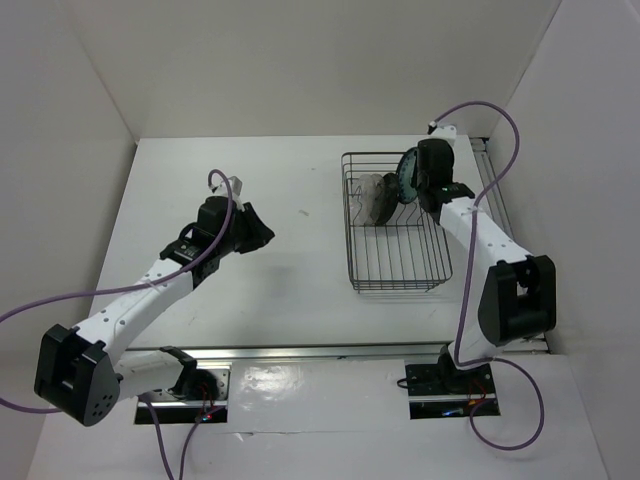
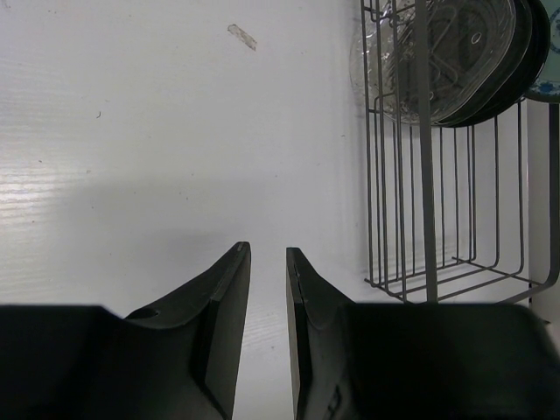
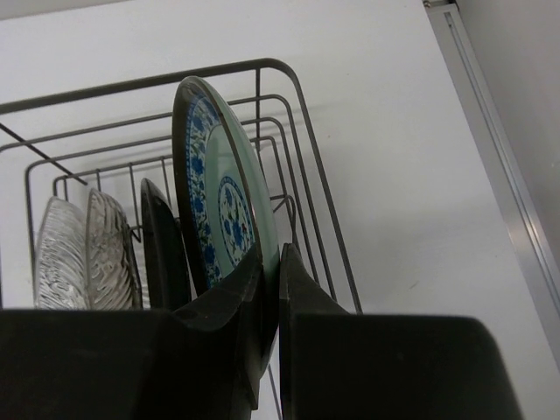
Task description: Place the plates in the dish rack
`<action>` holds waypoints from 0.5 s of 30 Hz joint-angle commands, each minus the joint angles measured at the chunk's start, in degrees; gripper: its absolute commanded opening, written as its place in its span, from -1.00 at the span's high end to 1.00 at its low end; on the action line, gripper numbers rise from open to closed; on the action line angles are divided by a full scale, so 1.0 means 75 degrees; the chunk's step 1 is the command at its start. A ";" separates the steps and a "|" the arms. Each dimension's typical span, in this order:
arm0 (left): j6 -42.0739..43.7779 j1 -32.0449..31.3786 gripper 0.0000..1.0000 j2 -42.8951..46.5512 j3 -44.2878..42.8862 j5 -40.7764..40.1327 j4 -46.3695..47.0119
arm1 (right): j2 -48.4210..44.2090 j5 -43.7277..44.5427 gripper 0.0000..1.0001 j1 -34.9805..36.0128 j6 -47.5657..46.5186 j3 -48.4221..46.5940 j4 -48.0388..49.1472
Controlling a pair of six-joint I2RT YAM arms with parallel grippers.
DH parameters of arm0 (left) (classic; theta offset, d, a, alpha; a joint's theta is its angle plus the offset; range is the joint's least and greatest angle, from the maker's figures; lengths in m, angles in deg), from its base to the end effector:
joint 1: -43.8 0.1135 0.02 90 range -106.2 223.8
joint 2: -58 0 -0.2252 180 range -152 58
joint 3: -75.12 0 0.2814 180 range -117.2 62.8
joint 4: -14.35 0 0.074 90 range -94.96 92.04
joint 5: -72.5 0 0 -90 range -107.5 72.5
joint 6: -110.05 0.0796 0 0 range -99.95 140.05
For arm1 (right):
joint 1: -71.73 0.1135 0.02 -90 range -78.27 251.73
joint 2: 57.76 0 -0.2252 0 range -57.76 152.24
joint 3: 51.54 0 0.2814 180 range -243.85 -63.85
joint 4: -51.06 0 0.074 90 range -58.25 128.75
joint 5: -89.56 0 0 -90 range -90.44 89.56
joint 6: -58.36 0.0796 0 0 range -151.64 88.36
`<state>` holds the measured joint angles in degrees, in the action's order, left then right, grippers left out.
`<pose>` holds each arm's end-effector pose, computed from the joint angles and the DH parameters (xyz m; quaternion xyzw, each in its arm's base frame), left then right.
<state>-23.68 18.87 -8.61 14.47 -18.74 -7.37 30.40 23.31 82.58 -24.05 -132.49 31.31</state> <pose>0.3149 -0.1445 0.2196 -0.1453 0.8433 -0.2841 0.4325 0.4213 0.0481 0.2367 0.0838 0.8369 -0.0912 0.5331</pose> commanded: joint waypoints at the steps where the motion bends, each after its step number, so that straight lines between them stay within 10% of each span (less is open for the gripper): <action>1: 0.0064 -0.0028 0.28 0.0127 -0.0071 0.0059 0.0165 | 0.0140 0.0431 1.00 0.0251 -0.0099 0.0035 0.0337; 15: 0.0064 -0.0028 0.28 0.0362 0.0011 0.0212 0.0235 | 0.0350 0.0677 0.77 0.0463 -0.0099 -0.0035 0.0266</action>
<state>-23.68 18.87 -7.12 14.47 -18.17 -7.35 32.12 26.68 84.86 -24.66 -132.47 31.05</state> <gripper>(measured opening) 0.360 0.122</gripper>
